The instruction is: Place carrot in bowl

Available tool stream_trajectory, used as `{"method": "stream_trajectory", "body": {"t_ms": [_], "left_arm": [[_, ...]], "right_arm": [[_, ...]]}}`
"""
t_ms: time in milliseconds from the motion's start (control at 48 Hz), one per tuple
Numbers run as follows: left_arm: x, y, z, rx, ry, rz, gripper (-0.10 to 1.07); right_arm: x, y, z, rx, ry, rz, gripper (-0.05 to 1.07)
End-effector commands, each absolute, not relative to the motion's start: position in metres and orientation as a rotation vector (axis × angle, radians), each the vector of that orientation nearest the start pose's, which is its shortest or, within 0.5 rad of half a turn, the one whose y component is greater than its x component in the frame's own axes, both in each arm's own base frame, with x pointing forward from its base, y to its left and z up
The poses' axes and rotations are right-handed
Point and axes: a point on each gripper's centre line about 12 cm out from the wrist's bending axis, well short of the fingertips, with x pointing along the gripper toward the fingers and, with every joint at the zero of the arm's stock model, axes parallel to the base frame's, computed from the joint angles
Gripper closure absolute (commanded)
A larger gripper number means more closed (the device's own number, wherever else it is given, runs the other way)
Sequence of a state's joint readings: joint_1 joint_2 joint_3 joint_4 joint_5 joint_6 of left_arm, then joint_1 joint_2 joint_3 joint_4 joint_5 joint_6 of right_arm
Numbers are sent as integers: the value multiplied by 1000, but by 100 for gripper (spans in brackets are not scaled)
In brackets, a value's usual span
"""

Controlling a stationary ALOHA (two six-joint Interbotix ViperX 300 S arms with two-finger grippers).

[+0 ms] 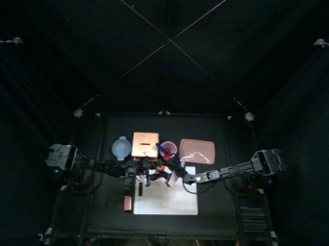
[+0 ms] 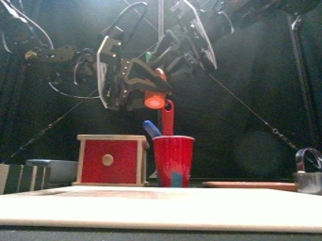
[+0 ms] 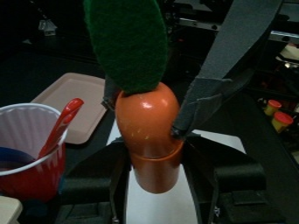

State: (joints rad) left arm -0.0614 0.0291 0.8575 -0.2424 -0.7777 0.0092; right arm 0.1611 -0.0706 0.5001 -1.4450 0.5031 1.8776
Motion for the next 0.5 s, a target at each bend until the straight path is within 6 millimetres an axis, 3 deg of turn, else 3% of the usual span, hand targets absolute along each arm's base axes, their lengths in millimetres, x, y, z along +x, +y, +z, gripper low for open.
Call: {"method": "stream_trajectory", "body": {"t_ms": [0,292,479], "left_arm": [[376,-3,194,-151,64,116,44],[372,-2,193,-153,68,116,44],[367,-1,195,-152,63,117,44]], "right_arm": [[406,9,272,281,350,-421,39],[399,7,268,273,360,-429,0],[388,9,272,268,352,-424,-2]]}}
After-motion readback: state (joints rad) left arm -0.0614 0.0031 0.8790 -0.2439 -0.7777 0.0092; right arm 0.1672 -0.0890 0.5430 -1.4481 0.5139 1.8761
